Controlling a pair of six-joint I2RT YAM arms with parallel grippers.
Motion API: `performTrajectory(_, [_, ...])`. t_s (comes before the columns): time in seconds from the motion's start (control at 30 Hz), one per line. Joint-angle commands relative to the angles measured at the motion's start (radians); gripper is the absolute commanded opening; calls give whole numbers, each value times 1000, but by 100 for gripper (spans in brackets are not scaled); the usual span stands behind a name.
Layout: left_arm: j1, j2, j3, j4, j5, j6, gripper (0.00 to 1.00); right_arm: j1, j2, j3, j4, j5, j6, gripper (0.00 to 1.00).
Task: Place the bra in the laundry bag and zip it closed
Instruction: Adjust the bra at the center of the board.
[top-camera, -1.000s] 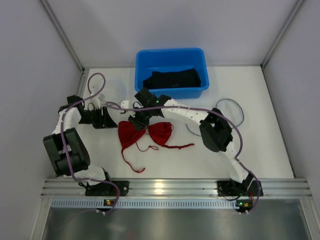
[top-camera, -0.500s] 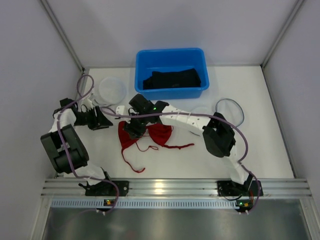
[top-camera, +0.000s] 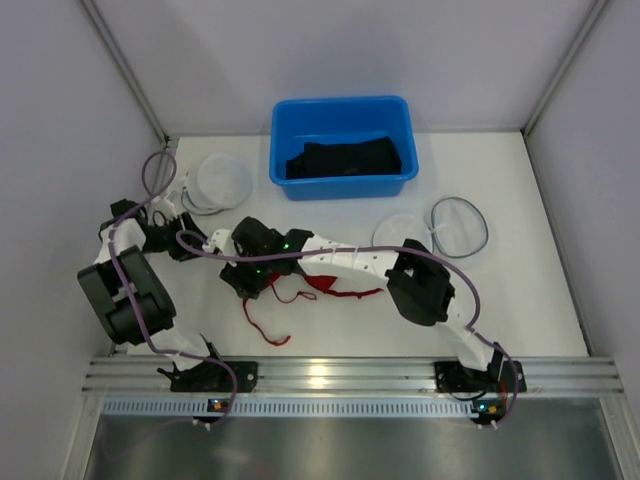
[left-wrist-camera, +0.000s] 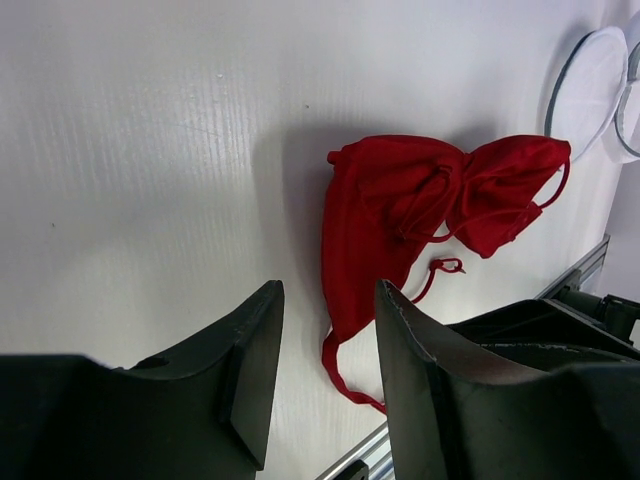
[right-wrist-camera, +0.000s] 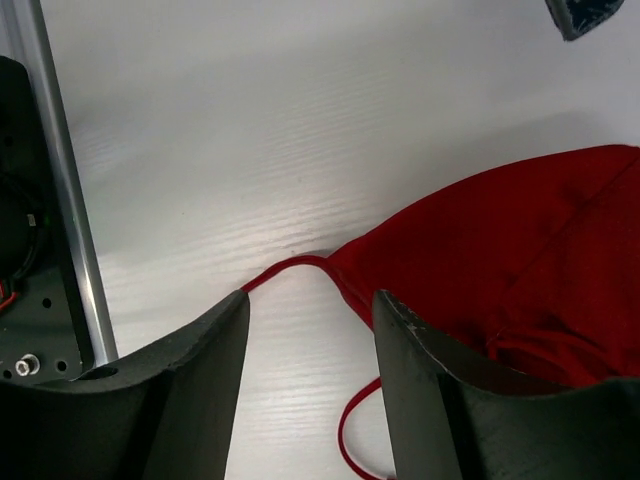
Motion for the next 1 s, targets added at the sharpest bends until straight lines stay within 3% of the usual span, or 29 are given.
performTrajectory(0.0, [17, 15, 31, 33, 22, -12, 47, 15, 24, 36, 60, 46, 75, 53])
performTrajectory(0.17, [25, 4, 31, 33, 16, 1, 48, 8, -113, -147, 128, -72, 75, 49])
performTrajectory(0.43, [25, 9, 39, 33, 11, 3, 48, 40, -270, -415, 100, -242, 12, 61])
performTrajectory(0.57, [28, 15, 39, 33, 11, 4, 47, 61, -237, -350, 73, -239, -2, 70])
performTrajectory(0.7, [28, 22, 34, 41, 8, -11, 47, 84, -140, -204, -3, -207, 4, 68])
performTrajectory(0.97, [29, 13, 22, 44, -6, -3, 48, 87, -26, -144, 22, -124, 21, 65])
